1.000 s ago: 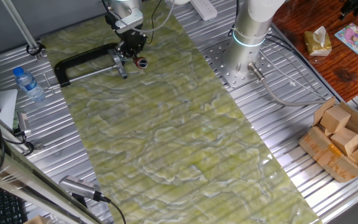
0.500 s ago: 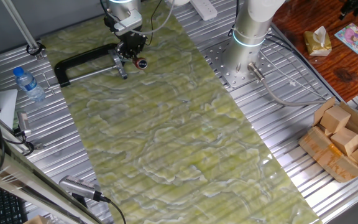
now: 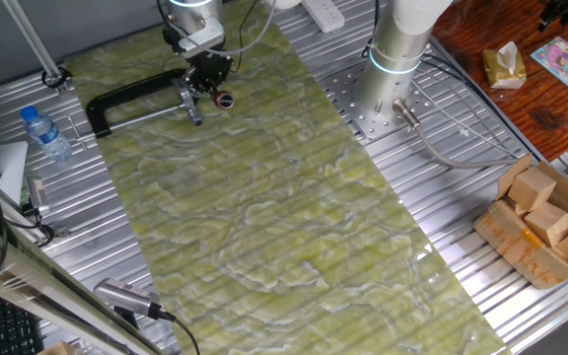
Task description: Pull up the lever
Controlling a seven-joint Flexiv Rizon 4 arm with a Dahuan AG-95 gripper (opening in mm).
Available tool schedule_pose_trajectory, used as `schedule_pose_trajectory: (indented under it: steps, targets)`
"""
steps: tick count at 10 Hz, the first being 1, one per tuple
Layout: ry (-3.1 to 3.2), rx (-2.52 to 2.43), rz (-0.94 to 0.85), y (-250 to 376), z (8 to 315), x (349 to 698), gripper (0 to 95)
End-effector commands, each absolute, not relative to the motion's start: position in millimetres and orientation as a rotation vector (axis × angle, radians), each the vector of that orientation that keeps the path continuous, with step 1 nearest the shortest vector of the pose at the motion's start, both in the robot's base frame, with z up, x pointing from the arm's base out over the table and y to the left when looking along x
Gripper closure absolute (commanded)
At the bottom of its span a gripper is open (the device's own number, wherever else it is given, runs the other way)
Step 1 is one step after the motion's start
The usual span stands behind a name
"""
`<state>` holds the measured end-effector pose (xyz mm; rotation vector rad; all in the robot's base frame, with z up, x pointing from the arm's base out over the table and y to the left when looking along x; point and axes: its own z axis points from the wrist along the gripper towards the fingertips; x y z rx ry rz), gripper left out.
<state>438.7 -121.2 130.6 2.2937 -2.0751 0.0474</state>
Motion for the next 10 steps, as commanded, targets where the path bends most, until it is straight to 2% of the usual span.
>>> schedule_pose_trajectory:
  steps: [1, 10]
  targets:
    - [-2.098, 2.245, 0.073, -121.4, 158.2, 437.5, 95.0]
    - [-2.046, 2.289, 0.106, -121.4, 158.2, 437.5, 95.0]
